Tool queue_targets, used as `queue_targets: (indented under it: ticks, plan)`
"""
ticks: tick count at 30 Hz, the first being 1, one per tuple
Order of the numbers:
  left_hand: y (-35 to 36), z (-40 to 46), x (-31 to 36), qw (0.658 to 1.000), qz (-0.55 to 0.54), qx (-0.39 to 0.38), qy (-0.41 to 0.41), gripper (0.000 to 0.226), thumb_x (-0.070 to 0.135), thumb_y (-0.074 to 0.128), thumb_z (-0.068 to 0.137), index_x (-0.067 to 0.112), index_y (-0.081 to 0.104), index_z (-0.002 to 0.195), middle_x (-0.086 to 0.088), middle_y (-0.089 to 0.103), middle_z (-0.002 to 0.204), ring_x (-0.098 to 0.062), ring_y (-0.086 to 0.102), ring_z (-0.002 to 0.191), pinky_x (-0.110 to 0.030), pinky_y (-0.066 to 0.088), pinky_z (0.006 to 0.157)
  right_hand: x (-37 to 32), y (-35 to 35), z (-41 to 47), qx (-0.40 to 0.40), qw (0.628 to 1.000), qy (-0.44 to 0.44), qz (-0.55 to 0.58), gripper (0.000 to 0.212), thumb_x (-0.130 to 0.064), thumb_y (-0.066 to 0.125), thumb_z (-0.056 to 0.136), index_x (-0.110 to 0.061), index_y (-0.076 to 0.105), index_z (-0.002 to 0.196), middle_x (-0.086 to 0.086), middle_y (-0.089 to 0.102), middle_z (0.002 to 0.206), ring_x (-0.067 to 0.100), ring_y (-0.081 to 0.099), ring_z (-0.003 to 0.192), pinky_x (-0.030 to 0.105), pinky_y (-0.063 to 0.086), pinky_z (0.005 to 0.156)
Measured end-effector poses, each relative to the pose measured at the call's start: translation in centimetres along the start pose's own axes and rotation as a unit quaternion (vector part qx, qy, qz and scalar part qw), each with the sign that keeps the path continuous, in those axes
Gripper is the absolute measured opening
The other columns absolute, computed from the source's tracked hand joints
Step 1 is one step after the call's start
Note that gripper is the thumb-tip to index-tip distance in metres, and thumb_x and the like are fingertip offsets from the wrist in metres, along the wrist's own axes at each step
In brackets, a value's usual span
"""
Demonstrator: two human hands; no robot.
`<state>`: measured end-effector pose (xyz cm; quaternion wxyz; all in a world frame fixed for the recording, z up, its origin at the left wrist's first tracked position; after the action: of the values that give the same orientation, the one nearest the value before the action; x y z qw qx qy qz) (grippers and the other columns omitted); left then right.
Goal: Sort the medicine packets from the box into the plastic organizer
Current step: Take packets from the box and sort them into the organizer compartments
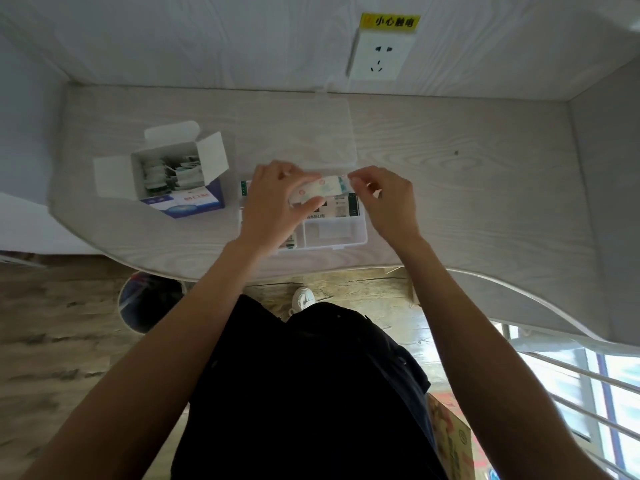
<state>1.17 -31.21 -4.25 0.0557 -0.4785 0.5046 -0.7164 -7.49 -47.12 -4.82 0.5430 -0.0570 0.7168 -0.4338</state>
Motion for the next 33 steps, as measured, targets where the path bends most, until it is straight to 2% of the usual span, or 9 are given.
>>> queue_targets:
  ticks: [2,4,6,9,12,16,21,27,33]
  plan:
    - [0.9,1.8,0.8,0.999,0.034,-0.003,0.026,0.045,0.047,0.058,0.079,0.023,0.064,0.116,-0.005,0.056,0.121,-0.026,0.044,0.112,-0.028,0.030,0.093,0.9,-0.5,0.5,-0.021,0.991,0.075,0.109,0.017,-0.024,0.058,0.091,-0.019,0.067,0.103,-0.004,0.070,0.087,0.006,0.065,0.074,0.019,0.052,0.074]
    - [1.8,3.0,1.1,0.998,0.053,-0.007,0.034,0.043,0.048,0.060,0.078,0.026,0.065,0.115,-0.004,0.052,0.130,-0.028,0.040,0.121,-0.035,0.029,0.099,1.4,-0.3,1.2,-0.049,0.982,0.117,0.137,0.020,-0.029,0.061,0.089,-0.021,0.064,0.107,-0.002,0.070,0.089,0.009,0.066,0.078,0.020,0.052,0.078]
    - [2.6,3.8,0.9,0.997,0.063,-0.019,0.035,0.041,0.044,0.066,0.078,0.028,0.064,0.115,-0.003,0.048,0.136,-0.029,0.036,0.126,-0.038,0.026,0.102,1.6,0.0,1.7,-0.046,0.980,0.133,0.144,0.020,-0.024,0.068,0.084,-0.021,0.064,0.104,0.004,0.070,0.089,0.012,0.066,0.080,0.020,0.051,0.077]
    - [3.0,4.2,0.4,0.997,0.064,-0.036,0.028,0.049,0.041,0.068,0.079,0.025,0.059,0.123,-0.003,0.047,0.136,-0.027,0.036,0.127,-0.038,0.026,0.104,2.1,0.3,2.3,-0.016,0.982,0.147,0.119,0.013,-0.018,0.070,0.081,-0.021,0.066,0.094,0.004,0.070,0.084,0.009,0.064,0.073,0.018,0.049,0.070]
    - [2.4,3.8,-0.5,0.999,0.038,-0.026,0.008,0.039,0.032,0.063,0.086,0.018,0.057,0.122,-0.003,0.055,0.124,-0.022,0.044,0.119,-0.023,0.025,0.099,2.3,0.6,2.4,-0.014,0.989,0.148,0.026,0.013,-0.025,0.070,0.082,-0.023,0.068,0.094,-0.006,0.066,0.078,0.006,0.061,0.071,0.020,0.047,0.071]
    - [1.5,3.0,-1.0,0.998,0.064,0.000,0.024,0.024,0.022,0.061,0.088,0.012,0.063,0.109,-0.007,0.061,0.107,-0.024,0.050,0.104,-0.022,0.030,0.090,1.2,1.1,2.5,-0.016,0.990,0.117,-0.078,0.015,-0.033,0.069,0.082,-0.024,0.065,0.094,-0.012,0.063,0.081,0.005,0.059,0.074,0.012,0.035,0.058]
    - [1.6,3.7,-1.0,0.993,0.111,-0.014,0.039,0.019,0.023,0.065,0.085,0.015,0.068,0.102,-0.007,0.060,0.101,-0.024,0.051,0.097,-0.026,0.033,0.082,1.0,1.9,3.2,-0.037,0.983,0.095,-0.151,0.024,-0.035,0.069,0.081,-0.024,0.059,0.099,-0.007,0.062,0.085,0.011,0.058,0.078,0.025,0.043,0.068]
    - [2.0,4.3,-1.1,0.986,0.153,-0.033,0.055,0.025,0.029,0.064,0.086,0.015,0.069,0.106,-0.009,0.059,0.103,-0.026,0.050,0.099,-0.028,0.035,0.081,0.2,1.3,2.8,0.005,0.976,-0.066,-0.206,0.011,-0.018,0.064,0.084,-0.017,0.071,0.091,0.007,0.055,0.095,0.022,0.051,0.088,0.025,0.034,0.066]
    - [1.9,4.5,-1.2,0.986,0.158,-0.043,0.041,0.029,0.034,0.063,0.085,0.018,0.068,0.109,-0.006,0.057,0.105,-0.024,0.047,0.101,-0.030,0.036,0.083,0.7,2.2,2.0,-0.018,0.974,-0.094,-0.204,0.016,-0.023,0.062,0.085,-0.019,0.075,0.094,0.009,0.054,0.097,0.024,0.049,0.087,0.030,0.042,0.070]
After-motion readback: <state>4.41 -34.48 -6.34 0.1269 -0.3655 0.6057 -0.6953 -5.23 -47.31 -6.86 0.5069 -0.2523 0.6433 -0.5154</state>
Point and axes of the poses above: each hand's wrist, its own z-axis towards the middle knuckle, its own y-axis out of the palm, x = y × z, the point moved 6 cm from there along z, towards the middle knuckle
